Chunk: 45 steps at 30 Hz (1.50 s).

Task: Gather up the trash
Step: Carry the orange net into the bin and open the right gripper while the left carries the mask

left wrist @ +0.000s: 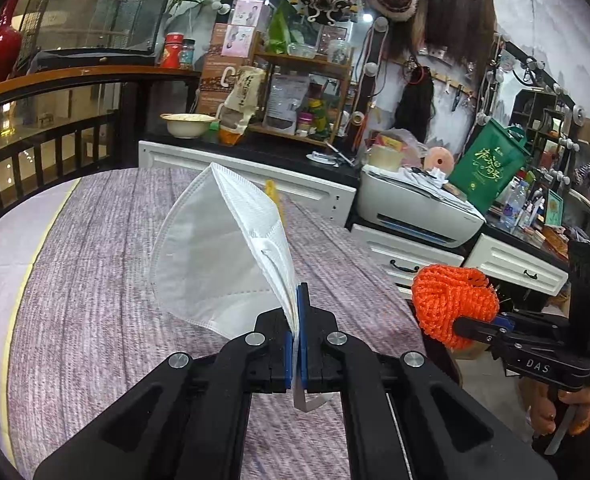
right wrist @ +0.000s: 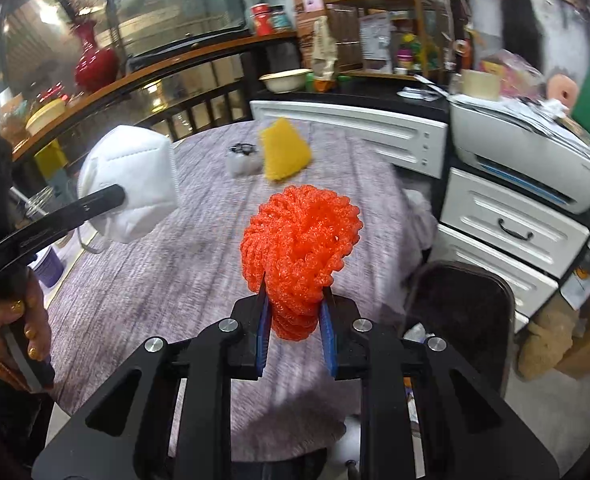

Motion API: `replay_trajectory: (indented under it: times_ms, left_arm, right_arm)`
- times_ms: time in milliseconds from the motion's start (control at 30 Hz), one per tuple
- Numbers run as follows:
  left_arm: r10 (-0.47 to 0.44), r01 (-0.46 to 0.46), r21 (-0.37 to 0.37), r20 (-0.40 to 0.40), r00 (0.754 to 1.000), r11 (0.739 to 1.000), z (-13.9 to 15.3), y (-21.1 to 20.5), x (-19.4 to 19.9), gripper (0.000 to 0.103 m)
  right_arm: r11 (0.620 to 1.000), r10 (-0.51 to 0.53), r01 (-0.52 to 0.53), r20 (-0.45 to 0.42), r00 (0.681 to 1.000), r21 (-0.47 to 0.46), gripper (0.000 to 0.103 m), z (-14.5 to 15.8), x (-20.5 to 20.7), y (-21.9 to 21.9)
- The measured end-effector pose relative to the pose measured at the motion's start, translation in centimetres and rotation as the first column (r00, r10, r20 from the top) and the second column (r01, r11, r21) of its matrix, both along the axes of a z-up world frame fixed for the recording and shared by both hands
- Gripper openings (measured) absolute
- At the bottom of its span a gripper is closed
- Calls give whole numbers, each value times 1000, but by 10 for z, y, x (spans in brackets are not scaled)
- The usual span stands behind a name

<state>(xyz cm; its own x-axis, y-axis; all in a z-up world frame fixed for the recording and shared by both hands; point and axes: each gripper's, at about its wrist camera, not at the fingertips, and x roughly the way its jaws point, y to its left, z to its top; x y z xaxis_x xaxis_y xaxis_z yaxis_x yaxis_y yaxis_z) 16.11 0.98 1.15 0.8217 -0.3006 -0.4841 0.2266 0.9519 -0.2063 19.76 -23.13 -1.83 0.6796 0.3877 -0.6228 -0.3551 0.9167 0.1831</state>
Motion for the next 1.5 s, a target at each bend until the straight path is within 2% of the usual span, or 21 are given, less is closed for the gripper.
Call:
replay_trajectory:
  times_ms: [300, 500, 733, 1100, 1133, 1167, 1200, 1267, 1400, 1500]
  left_arm:
    - [-80, 80, -21, 7, 997, 997, 2, -42, -6, 3]
    - [-127, 127, -29, 8, 992, 991, 2, -65, -8, 3]
    - [-178, 178, -38, -3, 984, 983, 1, -86, -5, 3]
    - [-233, 232, -43, -18, 972, 972, -2, -114, 0, 3]
    - [-237, 236, -43, -19, 971, 971, -2, -116, 0, 3]
    - [-243, 242, -42, -22, 970, 969, -3, -120, 1, 3]
    - [-247, 246, -41, -25, 969, 968, -3, -122, 1, 3]
    - [-257, 256, -42, -31, 966, 966, -5, -126, 2, 3]
    - [-274, 273, -35, -39, 961, 961, -8, -133, 3, 3]
    - [-288, 287, -31, -43, 957, 958, -10, -139, 3, 3]
  right_arm:
    - [992, -123, 123, -24, 992, 20, 22, -13, -15, -55]
    - [976, -216, 216, -41, 976, -9, 22, -27, -17, -90]
    - [954, -300, 298, -118, 947, -38, 22, -60, -1, -120]
    - [920, -389, 367, -201, 899, -140, 22, -118, 38, -129]
    - [916, -397, 374, -212, 893, -142, 26, -124, 42, -130]
    - [911, -410, 385, -220, 885, -149, 35, -130, 45, -131]
    - [907, -419, 392, -222, 880, -156, 40, -132, 47, -131]
    - [900, -432, 402, -222, 874, -167, 60, -140, 49, -132]
    - [896, -441, 409, -233, 867, -174, 67, -145, 45, -133]
    - [895, -443, 414, -226, 868, -164, 68, -141, 36, -138]
